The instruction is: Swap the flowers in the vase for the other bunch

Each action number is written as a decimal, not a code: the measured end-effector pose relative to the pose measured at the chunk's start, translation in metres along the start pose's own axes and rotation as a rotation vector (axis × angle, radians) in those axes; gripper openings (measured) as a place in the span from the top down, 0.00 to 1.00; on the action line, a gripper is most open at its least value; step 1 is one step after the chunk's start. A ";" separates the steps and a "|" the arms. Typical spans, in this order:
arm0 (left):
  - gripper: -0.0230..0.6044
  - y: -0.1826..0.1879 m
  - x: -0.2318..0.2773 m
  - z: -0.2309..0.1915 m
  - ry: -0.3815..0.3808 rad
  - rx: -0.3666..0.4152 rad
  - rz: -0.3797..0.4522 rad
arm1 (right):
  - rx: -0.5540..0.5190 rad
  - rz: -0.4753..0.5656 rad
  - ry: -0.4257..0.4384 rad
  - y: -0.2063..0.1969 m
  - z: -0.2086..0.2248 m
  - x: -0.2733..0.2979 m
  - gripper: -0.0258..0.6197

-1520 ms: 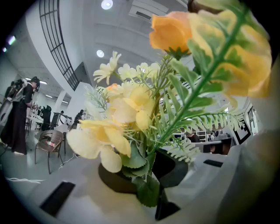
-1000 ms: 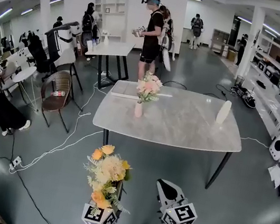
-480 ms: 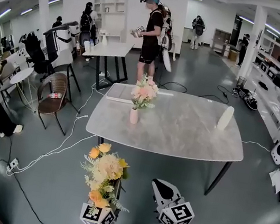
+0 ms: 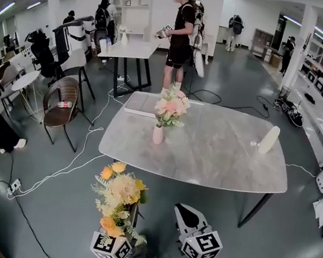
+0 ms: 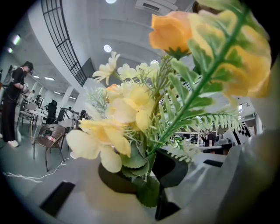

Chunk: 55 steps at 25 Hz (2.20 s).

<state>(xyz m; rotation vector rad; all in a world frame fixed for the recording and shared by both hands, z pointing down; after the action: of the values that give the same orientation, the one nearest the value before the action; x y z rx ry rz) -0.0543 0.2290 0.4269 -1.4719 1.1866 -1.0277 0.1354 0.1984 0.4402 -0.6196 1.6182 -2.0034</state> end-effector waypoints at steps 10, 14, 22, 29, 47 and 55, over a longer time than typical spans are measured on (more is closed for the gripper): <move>0.84 0.033 0.083 -0.036 -0.024 -0.020 0.022 | 0.023 -0.005 -0.005 0.022 0.048 0.078 0.92; 0.84 0.040 0.114 -0.049 -0.045 -0.027 0.020 | 0.037 -0.022 -0.010 0.022 0.062 0.108 0.92; 0.84 0.034 0.166 -0.082 -0.069 -0.043 -0.001 | 0.051 -0.031 -0.052 0.018 0.091 0.153 0.92; 0.84 0.035 0.209 -0.092 -0.119 -0.055 -0.013 | 0.070 -0.009 -0.115 0.026 0.124 0.181 0.92; 0.84 0.031 0.263 -0.120 -0.143 -0.066 -0.007 | 0.184 0.023 -0.306 0.031 0.184 0.246 0.47; 0.84 0.030 0.291 -0.129 -0.041 0.002 -0.009 | 0.222 0.030 -0.311 0.029 0.207 0.275 0.45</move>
<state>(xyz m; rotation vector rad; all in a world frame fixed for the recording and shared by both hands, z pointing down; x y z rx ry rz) -0.1333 -0.0804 0.4362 -1.4916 1.1505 -1.0004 0.0529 -0.1366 0.4645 -0.7715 1.1979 -1.9193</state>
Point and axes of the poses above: the fingertips, and each gripper's own axes: x forward along the fingers, z to its right, y out of its top, the point moved 5 cm from there along -x, backward along the fingers, and after that the axes turned 10 degrees about y, right-handed, at the moved point
